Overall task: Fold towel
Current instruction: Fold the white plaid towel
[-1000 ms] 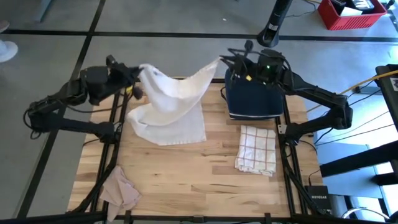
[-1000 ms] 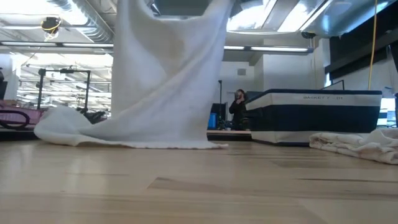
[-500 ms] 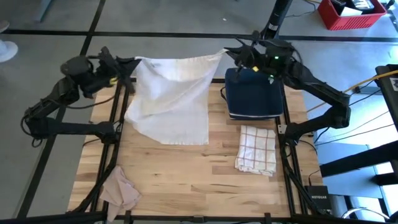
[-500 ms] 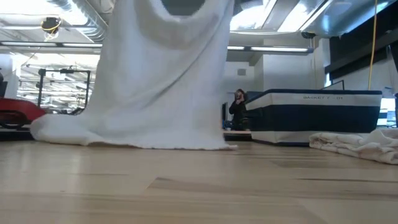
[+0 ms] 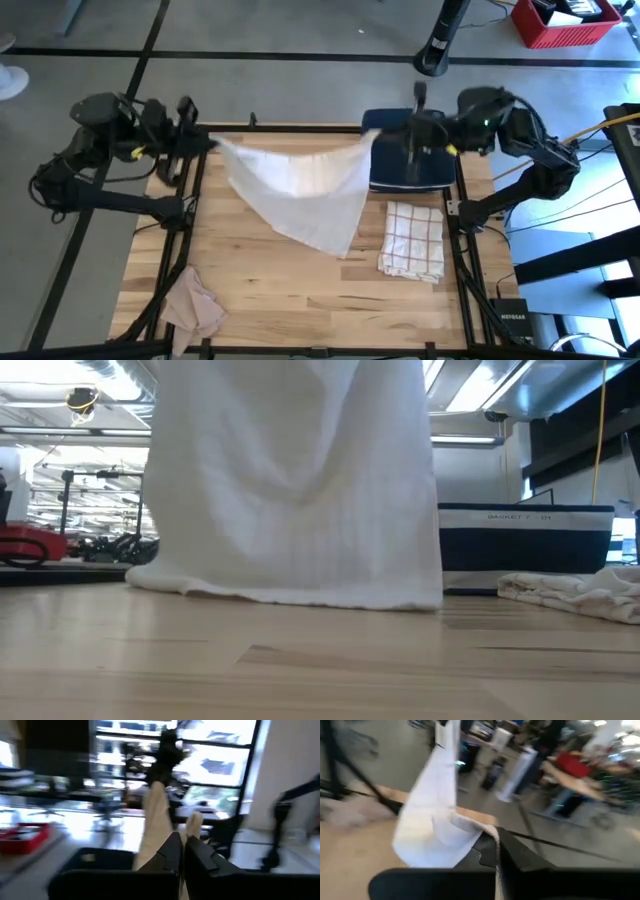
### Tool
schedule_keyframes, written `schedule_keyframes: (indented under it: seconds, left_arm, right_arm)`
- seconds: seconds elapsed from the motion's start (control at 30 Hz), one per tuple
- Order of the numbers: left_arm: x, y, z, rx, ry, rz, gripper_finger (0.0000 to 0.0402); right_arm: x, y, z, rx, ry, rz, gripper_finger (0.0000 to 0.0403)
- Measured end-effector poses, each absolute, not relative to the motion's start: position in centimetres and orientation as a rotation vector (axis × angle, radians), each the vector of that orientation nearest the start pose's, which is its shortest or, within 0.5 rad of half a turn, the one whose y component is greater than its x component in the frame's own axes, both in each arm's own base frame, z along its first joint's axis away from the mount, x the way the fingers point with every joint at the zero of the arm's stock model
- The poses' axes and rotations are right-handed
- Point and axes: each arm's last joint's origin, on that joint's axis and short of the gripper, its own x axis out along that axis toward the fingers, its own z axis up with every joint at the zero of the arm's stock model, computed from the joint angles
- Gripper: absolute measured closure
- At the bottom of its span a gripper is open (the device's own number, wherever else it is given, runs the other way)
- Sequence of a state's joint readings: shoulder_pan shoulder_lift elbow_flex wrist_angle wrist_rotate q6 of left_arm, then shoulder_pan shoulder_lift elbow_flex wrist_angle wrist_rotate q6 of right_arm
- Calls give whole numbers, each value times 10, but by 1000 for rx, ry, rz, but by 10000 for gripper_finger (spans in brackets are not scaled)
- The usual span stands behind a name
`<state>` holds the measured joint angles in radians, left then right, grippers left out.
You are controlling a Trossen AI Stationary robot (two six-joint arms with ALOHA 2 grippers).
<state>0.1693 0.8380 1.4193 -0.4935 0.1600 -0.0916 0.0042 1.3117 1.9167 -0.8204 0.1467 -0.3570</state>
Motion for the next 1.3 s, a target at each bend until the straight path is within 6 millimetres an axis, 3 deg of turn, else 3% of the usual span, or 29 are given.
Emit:
schedule_keyframes:
  seconds: [0.17, 0.37, 0.47, 0.57, 0.7, 0.83, 1.1, 1.3]
  left_arm:
    - [122, -5, 502, -144, -163, -214, 401]
    - [126, -27, 525, -70, -435, -392, 401]
    - [121, -31, 536, 7, -580, -376, 401]
    - [116, -28, 544, 67, -692, -239, 401]
    - [109, -21, 552, 159, -773, 8, 401]
    - [104, -14, 552, 252, -682, 276, 401]
    - [107, 1, 535, 394, -271, 755, 401]
    - [115, 10, 507, 527, 43, 902, 401]
  right_arm:
    - [211, 34, 532, -291, 157, 67, 399]
    - [200, 69, 555, -254, -71, 214, 396]
    - [191, 77, 575, -244, -229, 235, 395]
    - [181, 77, 595, -271, -397, 206, 395]
    - [166, 63, 616, -315, -516, 13, 394]
    - [168, 42, 614, -374, -370, -283, 394]
    - [205, -3, 571, -450, 25, -535, 394]
    - [239, -46, 524, -450, 252, -576, 393]
